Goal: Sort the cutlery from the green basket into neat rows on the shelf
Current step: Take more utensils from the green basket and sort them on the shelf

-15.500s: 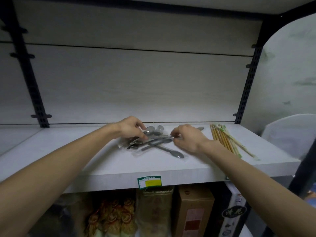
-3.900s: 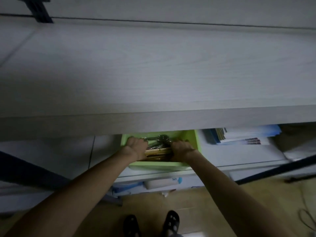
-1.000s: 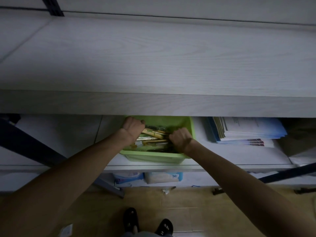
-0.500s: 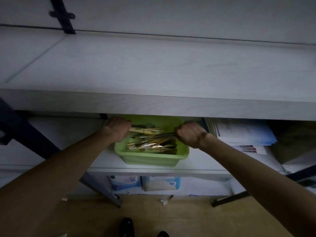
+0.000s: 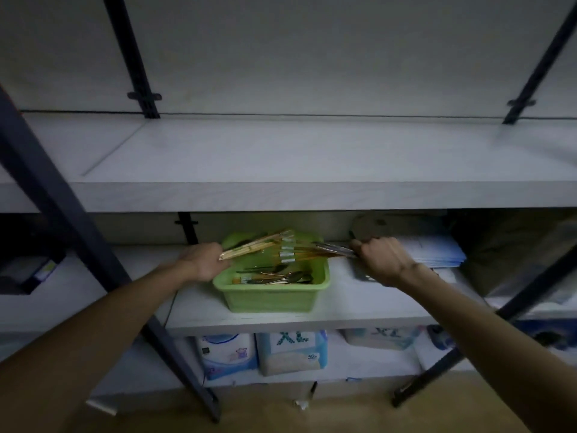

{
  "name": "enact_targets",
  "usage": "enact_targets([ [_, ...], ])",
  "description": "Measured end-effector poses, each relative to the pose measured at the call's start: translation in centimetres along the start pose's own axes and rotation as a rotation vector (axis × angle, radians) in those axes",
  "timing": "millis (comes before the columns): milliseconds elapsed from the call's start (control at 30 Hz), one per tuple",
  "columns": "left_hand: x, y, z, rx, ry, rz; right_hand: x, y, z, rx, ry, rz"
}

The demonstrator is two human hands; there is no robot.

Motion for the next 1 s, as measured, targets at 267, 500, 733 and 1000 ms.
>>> enact_targets([
  [267, 3.2, 10.0, 1.7, 0.166, 0.003, -0.25, 11.6, 4.4, 4.7, -0.212, 0.272, -0.136],
  [500, 10.0, 25.3, 8.1, 0.153, 0.346, -0.506, 18.9, 8.8, 10.6, -0.202, 0.579, -0.118],
  [733, 14.9, 41.8, 16.4, 0.336, 0.627, -0.582, 31.4, 21.3, 17.9, -0.153, 0.784, -0.234],
  [1000, 18.2, 64.0, 23.0, 0.619, 0.655, -0.699, 42.8, 35.8, 22.8, -0.339, 0.969, -0.482],
])
Point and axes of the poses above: each hand's wrist, its own x-axis away from the middle knuckle, its own z-axis out of the back of the hand, y = z × x, the point moved 8 cm from there along -x, towards the middle knuckle, and after that the axes turned 8 degrees about -x, right-handed, at the moved point
